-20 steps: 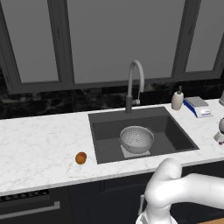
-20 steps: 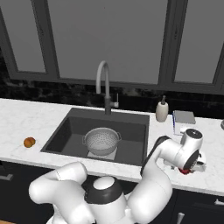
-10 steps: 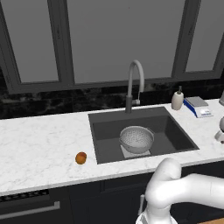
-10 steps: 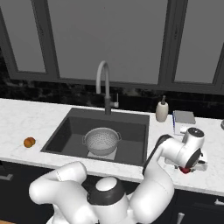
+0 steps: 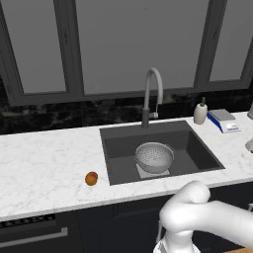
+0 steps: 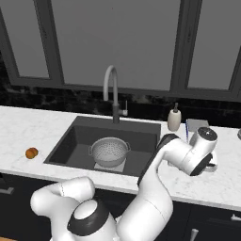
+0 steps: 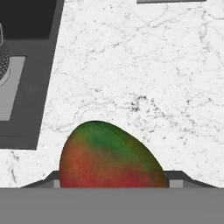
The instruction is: Put the colander in the sink, put the peach, mango in the colander, and turn on the sink faucet and pour water over the colander.
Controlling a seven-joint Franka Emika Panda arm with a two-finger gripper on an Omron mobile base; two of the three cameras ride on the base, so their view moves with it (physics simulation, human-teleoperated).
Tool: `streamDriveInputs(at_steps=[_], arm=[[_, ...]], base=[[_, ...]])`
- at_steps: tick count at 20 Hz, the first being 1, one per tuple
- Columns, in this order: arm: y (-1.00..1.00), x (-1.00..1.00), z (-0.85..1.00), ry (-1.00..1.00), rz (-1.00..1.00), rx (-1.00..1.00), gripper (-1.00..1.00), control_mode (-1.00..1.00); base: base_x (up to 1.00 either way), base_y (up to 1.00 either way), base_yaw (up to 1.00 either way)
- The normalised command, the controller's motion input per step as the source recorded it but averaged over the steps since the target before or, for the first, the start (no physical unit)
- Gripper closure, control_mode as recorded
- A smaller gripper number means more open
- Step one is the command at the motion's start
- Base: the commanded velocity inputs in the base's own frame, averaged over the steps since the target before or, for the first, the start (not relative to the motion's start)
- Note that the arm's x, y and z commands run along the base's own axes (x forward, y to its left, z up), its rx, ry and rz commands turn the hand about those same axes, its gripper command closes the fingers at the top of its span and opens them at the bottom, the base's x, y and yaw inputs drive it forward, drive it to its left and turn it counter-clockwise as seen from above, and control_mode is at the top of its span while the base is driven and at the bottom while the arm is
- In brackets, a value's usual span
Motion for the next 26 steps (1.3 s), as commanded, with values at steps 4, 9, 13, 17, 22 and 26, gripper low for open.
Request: streamDriveInputs(at_steps=[4, 9, 13, 17, 22, 26], arm=[[0.97, -0.30, 0.61, -0.30, 0.01, -0.02, 1.00, -1.00], [1.00, -0.16, 0.42, -0.20, 0.00, -0.01, 1.00, -1.00], [0.95, -0.02, 0.32, -0.02, 0.02, 0.00, 1.00, -1.00], [0.94, 0.00, 0.19, 0.01, 0.07, 0.00, 1.00, -1.00], [0.83, 0.00, 0.04, 0.05, 0.10, 0.00, 1.00, -1.00], [0.56, 0.00, 0.00, 0.03, 0.12, 0.00, 1.00, -1.00]], base=[[0.00, 0.00, 0.00], [0.00, 0.00, 0.00], [0.00, 0.00, 0.00], [0.00, 0.00, 0.00], [0.00, 0.00, 0.00], [0.00, 0.00, 0.00]])
